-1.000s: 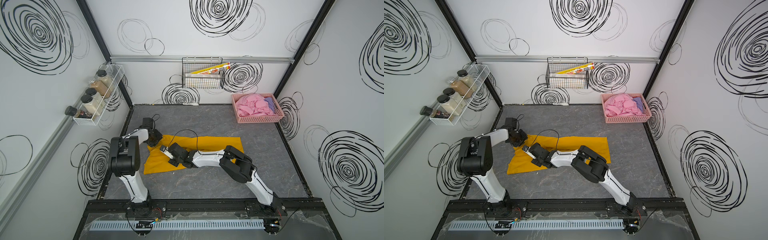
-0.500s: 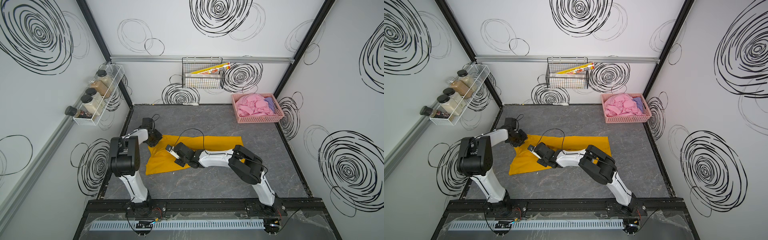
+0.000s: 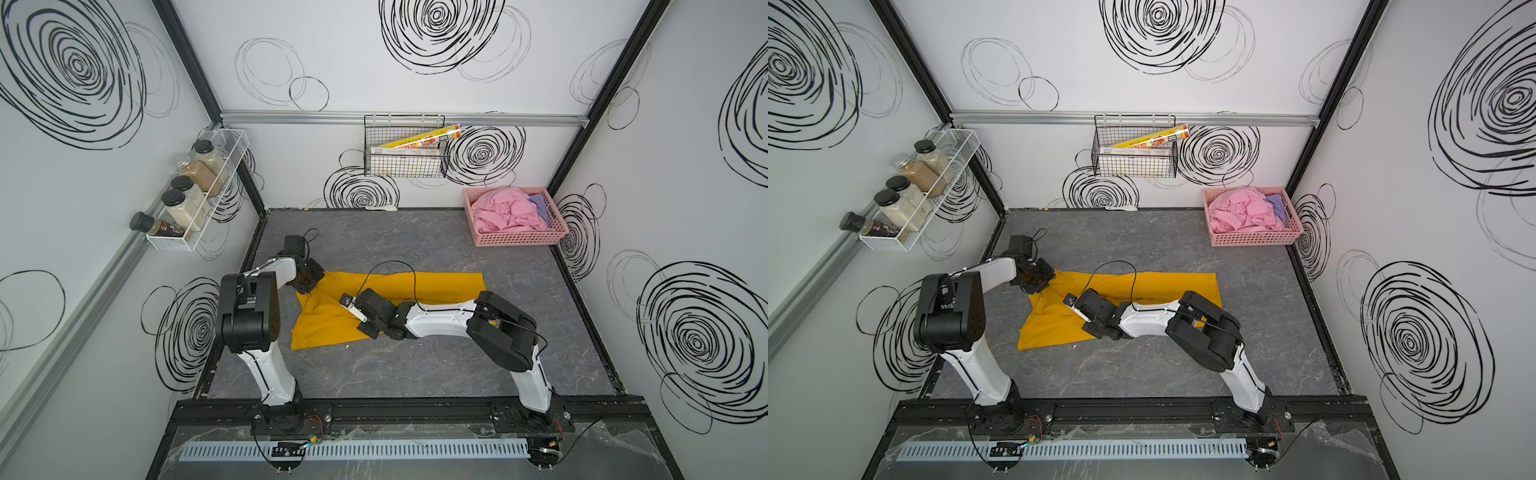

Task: Fold and stack t-shirts
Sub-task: Adjust the T-shirt at the center of the board.

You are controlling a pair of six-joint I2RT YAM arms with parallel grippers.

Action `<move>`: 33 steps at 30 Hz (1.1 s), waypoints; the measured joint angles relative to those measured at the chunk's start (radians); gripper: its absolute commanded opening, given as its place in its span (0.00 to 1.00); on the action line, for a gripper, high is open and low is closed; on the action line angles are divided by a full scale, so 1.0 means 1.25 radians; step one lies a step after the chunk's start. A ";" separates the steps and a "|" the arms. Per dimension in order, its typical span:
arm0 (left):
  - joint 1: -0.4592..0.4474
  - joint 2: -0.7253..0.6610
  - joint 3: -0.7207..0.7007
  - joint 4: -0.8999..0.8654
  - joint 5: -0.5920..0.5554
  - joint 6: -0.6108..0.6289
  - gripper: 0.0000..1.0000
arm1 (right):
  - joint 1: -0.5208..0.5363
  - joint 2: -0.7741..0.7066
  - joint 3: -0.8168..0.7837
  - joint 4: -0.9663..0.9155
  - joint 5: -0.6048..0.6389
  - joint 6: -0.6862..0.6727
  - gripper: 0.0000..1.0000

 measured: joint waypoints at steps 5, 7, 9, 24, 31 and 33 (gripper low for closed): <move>0.000 0.006 0.011 -0.012 0.003 -0.002 0.43 | 0.000 -0.010 0.005 -0.008 0.003 0.000 0.22; -0.001 0.009 0.019 -0.017 0.005 -0.003 0.45 | 0.000 -0.010 0.007 -0.018 0.018 0.006 0.34; -0.004 0.010 0.023 -0.022 0.004 -0.003 0.47 | -0.001 -0.011 0.007 -0.022 0.037 0.009 0.44; -0.179 -0.103 -0.071 -0.144 -0.039 0.056 0.51 | -0.223 -0.141 0.023 -0.172 0.345 0.114 0.40; -0.175 -0.111 -0.085 -0.167 -0.038 0.088 0.51 | -0.384 -0.066 0.060 -0.318 0.424 0.206 0.36; -0.155 -0.126 -0.104 -0.169 -0.038 0.086 0.51 | -0.401 -0.053 0.058 -0.343 0.420 0.220 0.36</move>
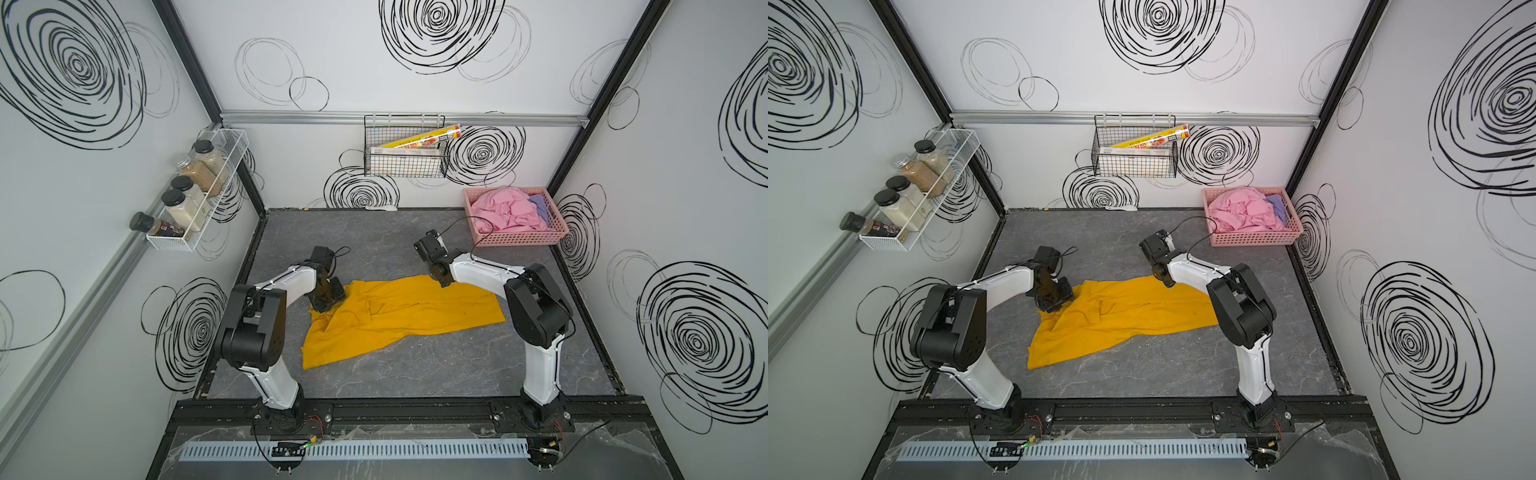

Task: Fold and stack t-shirts
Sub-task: Adjust the T-shirt at the center of the board, then smooth out the T-shirt at the center of the board.

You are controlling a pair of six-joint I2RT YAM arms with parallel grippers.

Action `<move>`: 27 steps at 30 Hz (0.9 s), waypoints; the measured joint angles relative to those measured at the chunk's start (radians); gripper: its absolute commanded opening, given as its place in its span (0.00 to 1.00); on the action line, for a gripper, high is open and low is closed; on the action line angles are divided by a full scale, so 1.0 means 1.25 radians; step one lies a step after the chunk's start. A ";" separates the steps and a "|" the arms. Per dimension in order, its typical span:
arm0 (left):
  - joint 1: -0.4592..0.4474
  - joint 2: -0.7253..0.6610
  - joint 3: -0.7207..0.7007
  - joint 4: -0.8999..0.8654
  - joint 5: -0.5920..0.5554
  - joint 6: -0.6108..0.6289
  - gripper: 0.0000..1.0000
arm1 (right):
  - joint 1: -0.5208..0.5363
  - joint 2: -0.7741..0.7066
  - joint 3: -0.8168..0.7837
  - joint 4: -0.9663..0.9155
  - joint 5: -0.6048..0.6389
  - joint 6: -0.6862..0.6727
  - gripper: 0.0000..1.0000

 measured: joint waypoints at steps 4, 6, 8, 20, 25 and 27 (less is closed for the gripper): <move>0.131 -0.034 -0.042 -0.003 0.030 -0.016 0.51 | -0.013 0.000 -0.005 -0.021 -0.004 0.013 0.33; 0.191 -0.037 -0.042 -0.014 0.032 -0.027 0.51 | -0.013 -0.002 -0.007 -0.023 -0.008 0.014 0.33; 0.230 -0.035 -0.035 -0.029 0.020 -0.037 0.51 | -0.013 -0.009 -0.017 -0.023 -0.015 0.014 0.33; 0.127 -0.048 0.031 -0.084 -0.082 -0.049 0.53 | -0.022 -0.040 -0.050 -0.030 -0.038 0.020 0.34; -0.043 -0.161 0.055 -0.079 -0.155 -0.026 0.55 | -0.068 -0.013 -0.029 -0.049 -0.038 0.048 0.34; -0.071 -0.183 0.055 -0.082 -0.154 -0.013 0.55 | -0.086 -0.009 -0.029 -0.059 -0.040 0.056 0.34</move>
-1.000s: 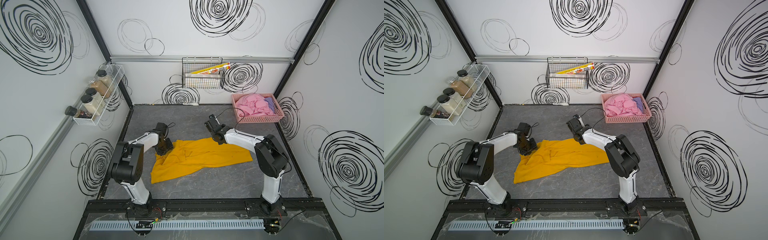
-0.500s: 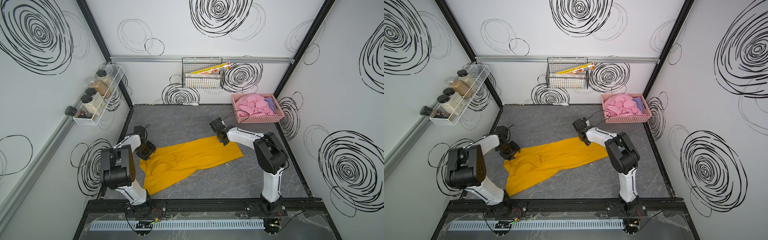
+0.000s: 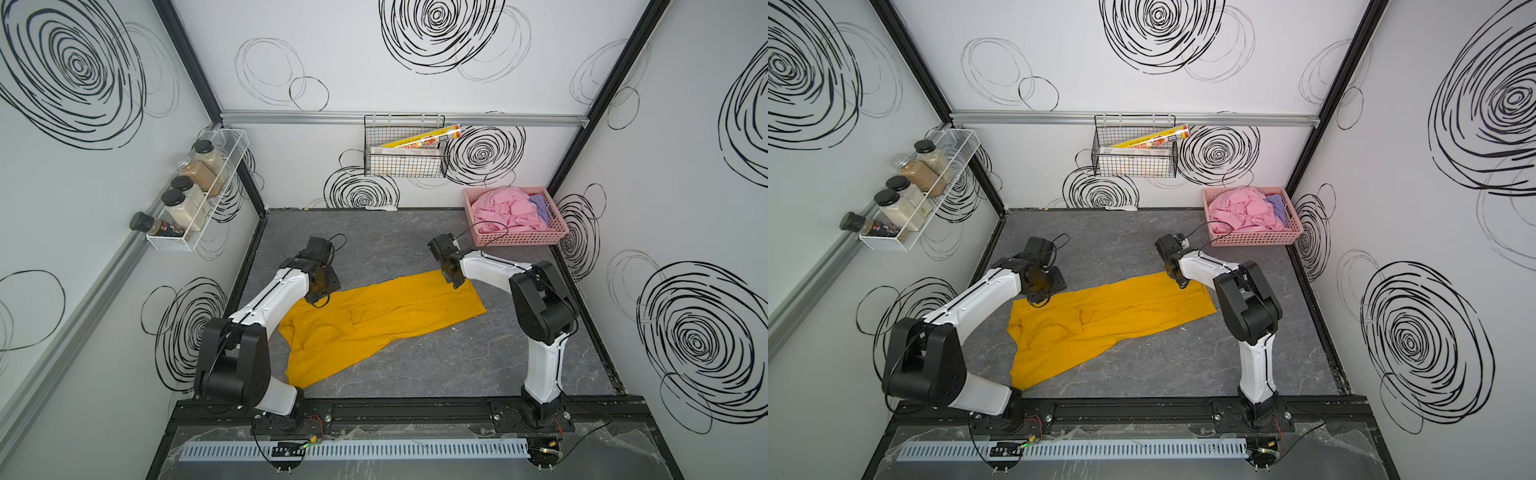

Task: Fold and stack t-shirts
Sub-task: Smooth out the T-shirt at the center of the board.

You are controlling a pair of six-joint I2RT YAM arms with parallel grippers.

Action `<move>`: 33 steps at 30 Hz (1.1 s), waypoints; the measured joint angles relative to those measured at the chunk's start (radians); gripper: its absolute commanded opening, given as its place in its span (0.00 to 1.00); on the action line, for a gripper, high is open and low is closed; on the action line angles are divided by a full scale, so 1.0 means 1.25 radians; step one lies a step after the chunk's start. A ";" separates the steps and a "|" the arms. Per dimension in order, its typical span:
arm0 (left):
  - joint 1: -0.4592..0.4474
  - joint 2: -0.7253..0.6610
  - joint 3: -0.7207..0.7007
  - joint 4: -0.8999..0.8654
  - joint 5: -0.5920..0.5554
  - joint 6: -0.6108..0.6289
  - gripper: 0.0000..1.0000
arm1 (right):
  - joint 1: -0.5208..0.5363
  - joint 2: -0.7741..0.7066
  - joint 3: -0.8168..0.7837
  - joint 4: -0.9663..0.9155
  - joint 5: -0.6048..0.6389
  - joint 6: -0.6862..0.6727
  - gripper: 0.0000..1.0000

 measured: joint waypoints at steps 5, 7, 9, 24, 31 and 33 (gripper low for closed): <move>0.007 0.063 -0.012 -0.003 0.012 0.022 0.55 | -0.022 0.000 -0.004 -0.011 -0.005 0.017 0.31; 0.009 0.115 -0.023 -0.005 0.021 0.027 0.55 | -0.020 0.000 -0.008 -0.014 -0.010 0.021 0.29; 0.012 0.173 -0.038 -0.009 0.034 0.031 0.55 | -0.020 0.001 -0.011 -0.016 -0.017 0.026 0.27; 0.032 0.222 -0.003 -0.037 0.081 0.048 0.55 | -0.026 0.042 -0.012 -0.020 -0.074 0.030 0.06; 0.040 0.214 -0.012 -0.028 0.082 0.050 0.55 | -0.030 0.066 0.023 -0.022 -0.093 0.031 0.01; 0.041 0.211 -0.016 -0.023 0.083 0.051 0.55 | -0.031 0.066 0.024 -0.024 -0.093 0.031 0.08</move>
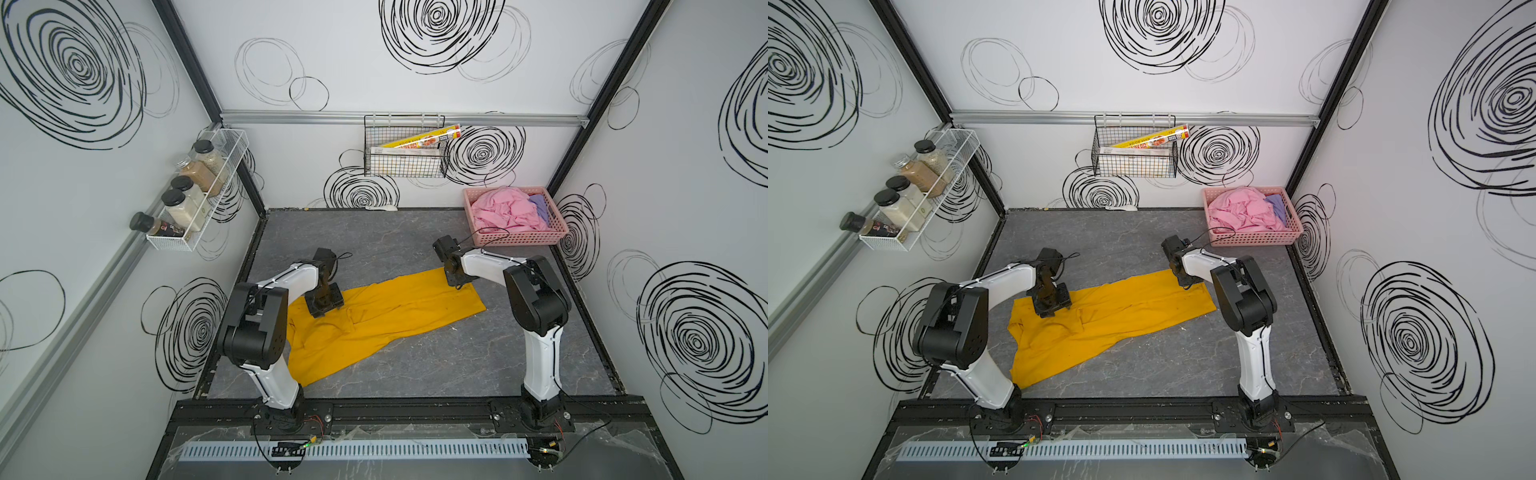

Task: Fold and stack t-shirts
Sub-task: Smooth out the T-shirt at the center of the board.

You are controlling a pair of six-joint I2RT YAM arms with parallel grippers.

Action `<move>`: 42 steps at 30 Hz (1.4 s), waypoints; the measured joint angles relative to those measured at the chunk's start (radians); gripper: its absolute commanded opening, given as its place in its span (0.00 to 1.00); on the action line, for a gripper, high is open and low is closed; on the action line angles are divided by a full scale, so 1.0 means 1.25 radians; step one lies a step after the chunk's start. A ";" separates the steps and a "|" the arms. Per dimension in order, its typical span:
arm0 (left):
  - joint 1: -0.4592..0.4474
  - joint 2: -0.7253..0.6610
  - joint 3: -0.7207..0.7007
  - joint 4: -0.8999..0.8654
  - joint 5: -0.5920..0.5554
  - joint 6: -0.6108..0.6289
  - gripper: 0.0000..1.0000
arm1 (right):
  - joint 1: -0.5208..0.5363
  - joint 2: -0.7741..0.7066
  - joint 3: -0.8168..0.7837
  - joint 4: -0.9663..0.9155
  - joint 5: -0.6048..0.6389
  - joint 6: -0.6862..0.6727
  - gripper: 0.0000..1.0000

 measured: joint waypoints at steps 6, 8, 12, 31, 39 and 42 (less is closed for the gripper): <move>0.001 -0.005 -0.007 0.008 0.001 0.003 0.55 | 0.000 -0.045 -0.027 -0.014 0.009 0.001 0.19; 0.001 -0.004 -0.006 0.008 0.001 0.005 0.55 | 0.000 -0.082 -0.041 -0.025 0.009 0.002 0.19; 0.001 0.002 -0.003 0.002 0.001 0.006 0.55 | 0.000 -0.165 -0.077 -0.031 0.003 0.012 0.17; -0.005 0.025 0.016 -0.021 -0.008 0.009 0.55 | 0.000 -0.205 -0.187 -0.009 -0.114 0.045 0.29; -0.005 0.025 0.016 -0.022 -0.009 0.009 0.55 | 0.000 -0.190 -0.187 0.015 -0.141 0.032 0.22; -0.005 0.025 0.017 -0.023 -0.009 0.009 0.55 | 0.000 -0.185 -0.187 0.022 -0.150 0.030 0.19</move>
